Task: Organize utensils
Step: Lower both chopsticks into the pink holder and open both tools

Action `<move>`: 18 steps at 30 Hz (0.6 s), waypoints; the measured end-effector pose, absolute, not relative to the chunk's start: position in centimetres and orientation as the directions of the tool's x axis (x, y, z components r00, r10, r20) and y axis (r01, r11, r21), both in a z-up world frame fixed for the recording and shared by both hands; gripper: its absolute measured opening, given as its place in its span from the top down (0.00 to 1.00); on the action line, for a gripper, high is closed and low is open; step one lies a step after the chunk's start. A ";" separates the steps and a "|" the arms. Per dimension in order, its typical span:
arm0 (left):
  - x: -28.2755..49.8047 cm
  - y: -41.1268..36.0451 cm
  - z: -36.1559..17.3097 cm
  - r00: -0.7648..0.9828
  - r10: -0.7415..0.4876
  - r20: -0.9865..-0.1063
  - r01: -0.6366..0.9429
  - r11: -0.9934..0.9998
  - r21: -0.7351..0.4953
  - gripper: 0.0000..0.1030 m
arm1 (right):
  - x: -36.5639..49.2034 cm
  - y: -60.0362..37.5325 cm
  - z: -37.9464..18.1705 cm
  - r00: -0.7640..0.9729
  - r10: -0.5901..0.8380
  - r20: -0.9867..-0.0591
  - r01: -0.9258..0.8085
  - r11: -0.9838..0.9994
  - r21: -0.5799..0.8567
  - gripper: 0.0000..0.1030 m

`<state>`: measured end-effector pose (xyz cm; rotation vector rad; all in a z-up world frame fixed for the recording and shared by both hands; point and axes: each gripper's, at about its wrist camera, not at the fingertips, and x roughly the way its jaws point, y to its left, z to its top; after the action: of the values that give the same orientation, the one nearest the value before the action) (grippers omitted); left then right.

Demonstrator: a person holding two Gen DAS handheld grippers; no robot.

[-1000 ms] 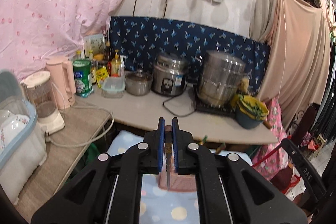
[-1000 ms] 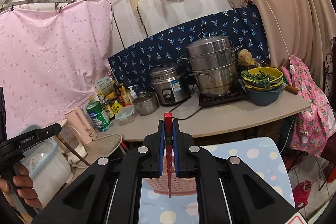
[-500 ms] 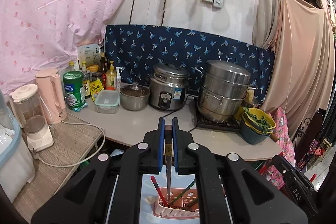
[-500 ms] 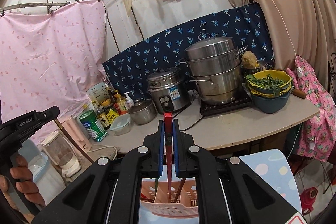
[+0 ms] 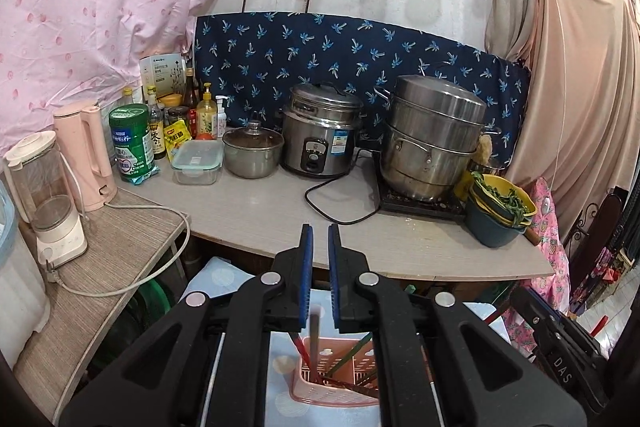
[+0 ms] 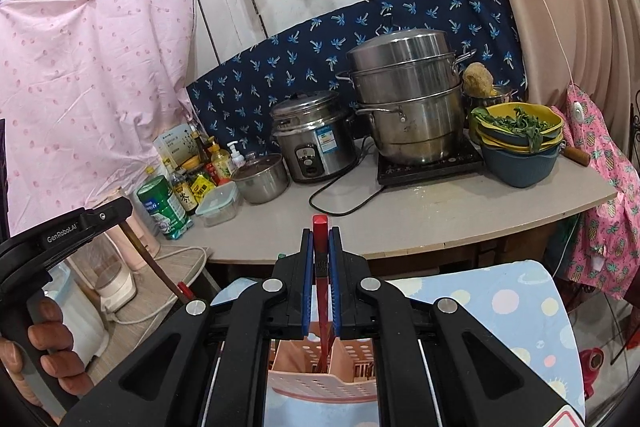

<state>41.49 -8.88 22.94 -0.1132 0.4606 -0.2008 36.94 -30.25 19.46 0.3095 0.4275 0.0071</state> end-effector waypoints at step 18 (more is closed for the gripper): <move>37.3 -7.5 22.6 0.891 -0.161 -0.424 0.126 0.986 -0.111 0.46 | 33.1 -29.1 21.1 0.928 0.048 -0.371 0.056 0.963 0.264 0.69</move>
<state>37.30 -7.49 22.64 -0.0810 0.4462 -0.1491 33.09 -29.12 21.14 0.2753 0.3842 -0.0041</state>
